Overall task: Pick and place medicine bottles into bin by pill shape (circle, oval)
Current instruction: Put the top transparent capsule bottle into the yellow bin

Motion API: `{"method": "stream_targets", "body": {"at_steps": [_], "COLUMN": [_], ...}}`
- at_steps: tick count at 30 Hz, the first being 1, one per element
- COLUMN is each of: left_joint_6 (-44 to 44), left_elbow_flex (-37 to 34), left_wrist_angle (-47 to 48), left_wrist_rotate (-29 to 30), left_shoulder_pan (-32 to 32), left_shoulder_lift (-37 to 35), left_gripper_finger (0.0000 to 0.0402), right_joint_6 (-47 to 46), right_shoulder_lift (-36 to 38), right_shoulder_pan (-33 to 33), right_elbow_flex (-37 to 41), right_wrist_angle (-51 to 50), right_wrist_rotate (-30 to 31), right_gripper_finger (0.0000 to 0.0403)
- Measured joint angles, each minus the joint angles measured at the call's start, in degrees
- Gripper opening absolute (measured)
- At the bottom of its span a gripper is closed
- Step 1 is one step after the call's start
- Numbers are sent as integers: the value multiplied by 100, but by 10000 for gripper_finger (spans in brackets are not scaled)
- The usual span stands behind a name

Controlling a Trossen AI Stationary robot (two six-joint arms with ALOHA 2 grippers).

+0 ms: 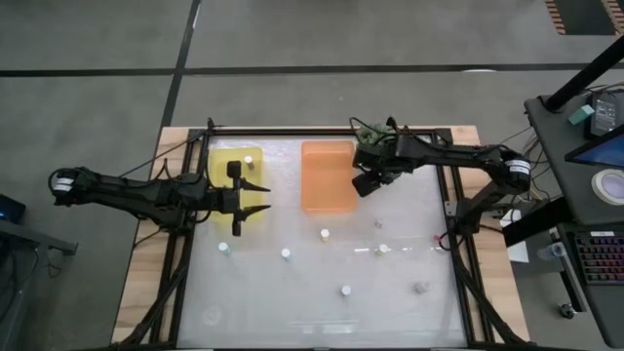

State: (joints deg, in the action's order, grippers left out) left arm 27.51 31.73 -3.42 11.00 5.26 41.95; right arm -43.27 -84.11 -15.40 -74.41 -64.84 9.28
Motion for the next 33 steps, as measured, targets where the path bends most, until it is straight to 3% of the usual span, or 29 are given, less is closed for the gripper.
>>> {"method": "stream_targets", "body": {"at_steps": [9, 14, 19, 26, 33], "left_joint_6": [-1009, -2015, -2526, -2097, -1793], "left_elbow_flex": [0, 17, 9, -17, -26], "left_wrist_angle": [385, 869, 1464, 1506, 1497], "left_wrist_rotate": [39, 1377, 1647, 1655, 1653], "left_shoulder_pan": [7, 0, 5, 4, 4], "left_shoulder_lift": [-41, -359, -843, -1261, -1457], "left_gripper_finger": [173, 173, 173, 173, 173], "right_joint_6": [626, 1033, 1296, 1551, 1984], "right_shoulder_lift": [150, 150, 110, -410, -1449], "right_shoulder_pan": [719, 860, 851, 850, 783], "right_elbow_flex": [-923, -1051, -1058, -1326, -2302], "right_wrist_angle": [490, 1491, 2451, 3250, 3333], "right_wrist_rotate": [577, 390, 80, -221, -227], "right_gripper_finger": [143, 143, 143, 143, 143]}}
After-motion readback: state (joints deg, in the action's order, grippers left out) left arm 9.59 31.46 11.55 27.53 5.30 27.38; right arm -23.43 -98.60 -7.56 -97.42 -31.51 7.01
